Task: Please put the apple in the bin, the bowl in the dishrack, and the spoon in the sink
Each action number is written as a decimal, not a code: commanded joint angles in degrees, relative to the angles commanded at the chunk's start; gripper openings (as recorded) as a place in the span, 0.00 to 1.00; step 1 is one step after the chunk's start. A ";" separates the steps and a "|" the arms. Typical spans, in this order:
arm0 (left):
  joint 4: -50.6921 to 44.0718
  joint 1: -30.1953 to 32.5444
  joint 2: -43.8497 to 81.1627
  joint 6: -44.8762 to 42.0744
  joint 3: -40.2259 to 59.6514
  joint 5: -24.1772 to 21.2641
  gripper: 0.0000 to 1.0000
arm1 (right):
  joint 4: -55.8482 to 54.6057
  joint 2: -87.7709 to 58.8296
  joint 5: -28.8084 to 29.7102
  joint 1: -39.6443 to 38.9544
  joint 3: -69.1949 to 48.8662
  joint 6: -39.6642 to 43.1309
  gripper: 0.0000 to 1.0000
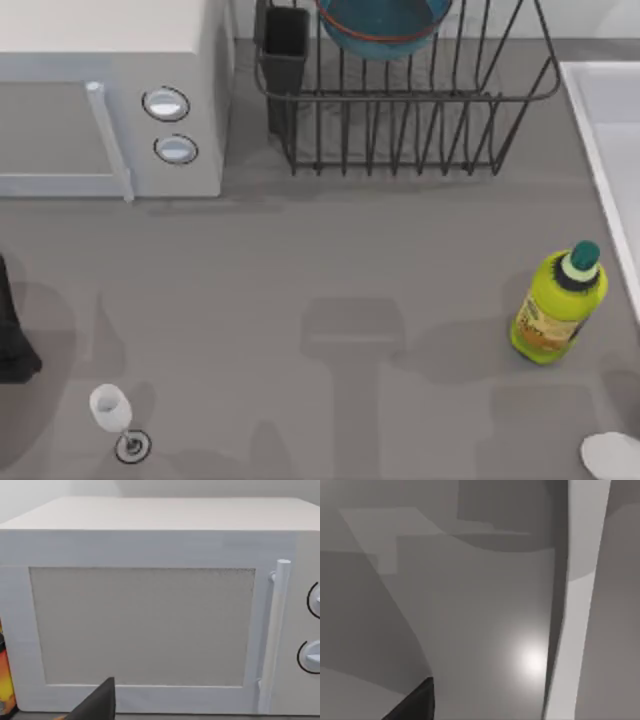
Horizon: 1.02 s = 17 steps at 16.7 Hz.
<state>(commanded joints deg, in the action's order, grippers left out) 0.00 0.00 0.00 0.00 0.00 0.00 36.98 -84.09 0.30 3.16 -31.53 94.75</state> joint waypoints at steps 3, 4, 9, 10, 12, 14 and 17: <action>0.00 0.00 0.00 0.00 0.00 0.00 1.00 | -3.33 -1.74 0.00 0.01 2.02 0.02 1.00; 0.00 0.00 0.00 0.00 0.00 0.00 1.00 | -3.35 -1.75 0.00 0.01 2.04 0.02 1.00; 0.00 0.00 0.00 0.00 0.00 0.00 1.00 | -3.35 -1.75 0.00 0.01 2.04 0.02 0.85; 0.00 0.00 0.00 0.00 0.00 0.00 1.00 | -3.35 -1.75 0.00 0.01 2.04 0.02 0.77; 0.00 0.00 0.00 0.00 0.00 0.00 1.00 | -3.35 -1.75 0.00 0.01 2.04 0.02 0.62; 0.00 0.00 0.00 0.00 0.00 0.00 1.00 | -3.35 -1.75 0.00 0.01 2.04 0.02 0.47; 0.00 0.00 0.00 0.00 0.00 0.00 1.00 | -3.35 -1.75 0.00 0.01 2.04 0.02 0.25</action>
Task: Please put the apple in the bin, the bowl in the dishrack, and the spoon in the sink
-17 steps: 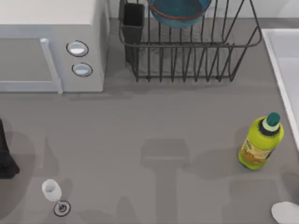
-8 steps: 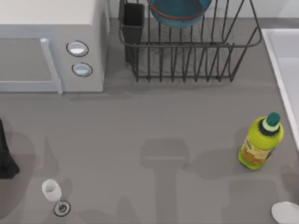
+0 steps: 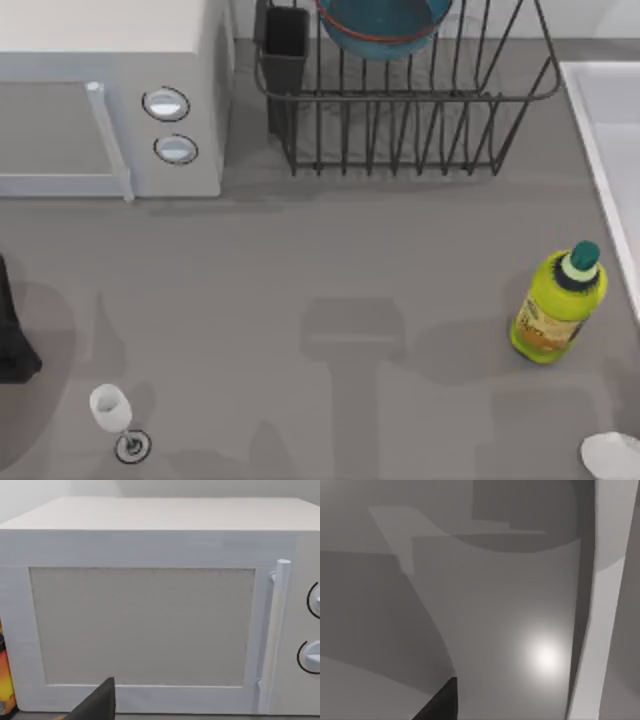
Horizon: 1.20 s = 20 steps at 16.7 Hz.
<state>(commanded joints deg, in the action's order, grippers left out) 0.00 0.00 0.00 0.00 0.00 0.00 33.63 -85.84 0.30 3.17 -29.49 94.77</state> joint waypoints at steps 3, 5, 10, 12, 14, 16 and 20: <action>0.00 0.00 0.00 0.00 0.00 0.00 1.00 | 0.00 0.00 0.00 0.00 0.00 0.00 0.02; 0.00 0.00 0.00 0.00 0.00 0.00 1.00 | 0.00 0.00 0.00 0.00 0.00 0.00 0.00; 0.00 0.00 0.00 0.00 0.00 0.00 1.00 | 0.00 0.00 0.00 0.00 0.00 0.00 0.00; 0.00 0.00 0.00 0.00 0.00 0.00 1.00 | 6.84 3.96 1.01 -0.36 -2.90 -2.69 0.00; 0.00 0.00 0.00 0.00 0.00 0.00 1.00 | 7.76 4.23 1.02 -0.18 -3.64 -2.69 0.00; 0.00 0.00 0.00 0.00 0.00 0.00 1.00 | 11.10 5.33 1.00 0.08 -6.03 -2.57 0.00; 0.00 0.00 0.00 0.00 0.00 0.00 1.00 | 24.16 9.36 0.99 0.16 -13.15 -2.28 0.00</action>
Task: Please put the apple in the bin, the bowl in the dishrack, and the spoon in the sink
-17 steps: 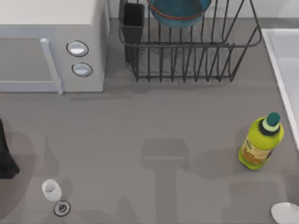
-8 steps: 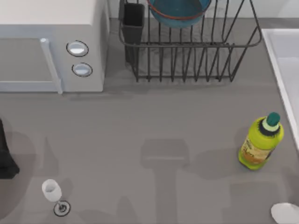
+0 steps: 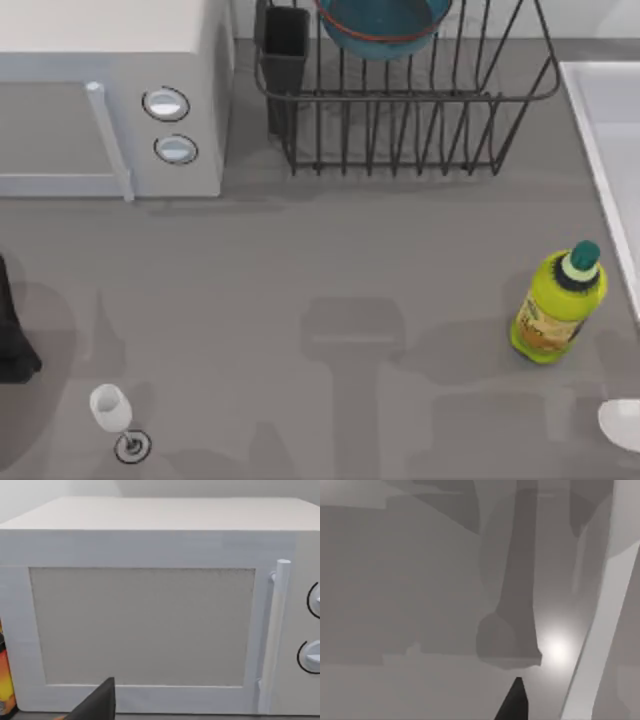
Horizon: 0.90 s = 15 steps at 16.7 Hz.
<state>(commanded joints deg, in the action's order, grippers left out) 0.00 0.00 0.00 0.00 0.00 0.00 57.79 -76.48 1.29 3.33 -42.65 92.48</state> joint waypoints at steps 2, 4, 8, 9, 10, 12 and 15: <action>0.00 0.00 0.00 0.00 0.00 0.00 1.00 | 5.68 2.18 0.03 -0.05 -3.62 0.16 0.00; 0.00 0.00 0.00 0.00 0.00 0.00 1.00 | 9.00 4.00 0.05 -0.16 -6.19 0.11 0.00; 0.00 0.00 0.00 0.00 0.00 0.00 1.00 | 9.92 4.65 0.05 -0.22 -6.97 0.05 0.00; 0.00 0.00 0.00 0.00 0.00 0.00 1.00 | 9.78 4.41 0.05 -0.19 -6.79 -0.04 0.00; 0.00 0.00 0.00 0.00 0.00 0.00 1.00 | 9.78 4.41 0.05 -0.19 -6.79 -0.04 0.00; 0.00 0.00 0.00 0.00 0.00 0.00 1.00 | 9.53 3.44 0.48 0.48 -8.47 -0.41 0.00; 0.00 0.00 0.00 0.00 0.00 0.00 1.00 | 9.26 -1.56 1.67 2.33 -15.38 -1.26 0.00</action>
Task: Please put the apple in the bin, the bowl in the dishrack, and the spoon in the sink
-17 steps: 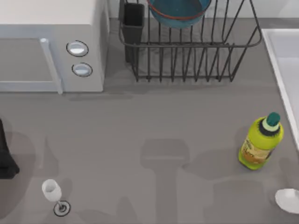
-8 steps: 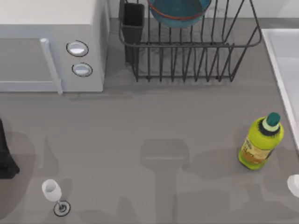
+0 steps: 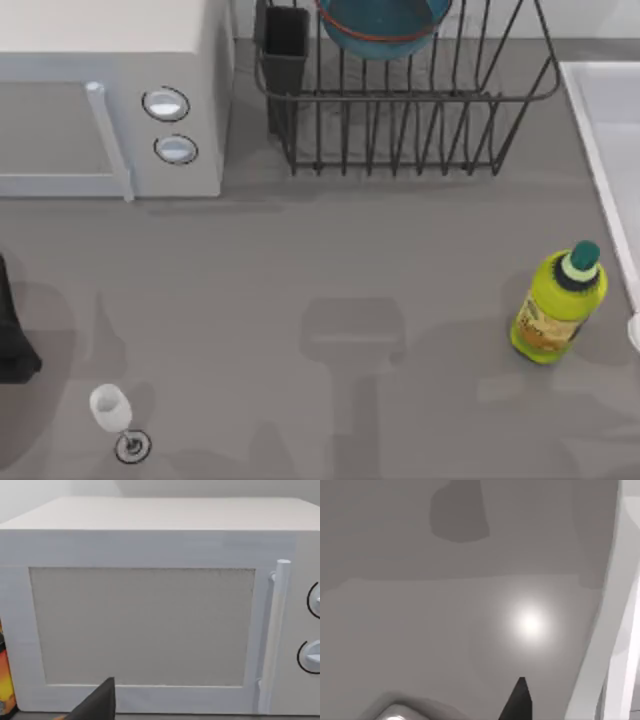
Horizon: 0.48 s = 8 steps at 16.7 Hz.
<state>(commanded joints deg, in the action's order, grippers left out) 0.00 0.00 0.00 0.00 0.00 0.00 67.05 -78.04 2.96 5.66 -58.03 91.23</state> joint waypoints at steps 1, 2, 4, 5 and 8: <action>0.00 0.00 0.00 0.00 0.00 0.00 1.00 | 0.08 -2.60 0.45 0.58 -3.37 -0.33 0.00; 0.00 0.00 0.00 0.00 0.00 0.00 1.00 | 0.26 -5.61 0.90 1.09 -7.20 -0.68 0.00; 0.00 0.00 0.00 0.00 0.00 0.00 1.00 | 1.01 -12.85 1.59 1.76 -16.10 -1.45 0.00; 0.00 0.00 0.00 0.00 0.00 0.00 1.00 | 1.68 -17.05 1.81 1.92 -21.12 -1.81 0.00; 0.00 0.00 0.00 0.00 0.00 0.00 1.00 | 5.20 -30.95 2.19 2.00 -38.60 -2.19 0.00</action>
<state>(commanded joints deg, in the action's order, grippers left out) 0.00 0.00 0.00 0.00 0.00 0.00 72.25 -109.00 5.15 7.66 -96.63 89.03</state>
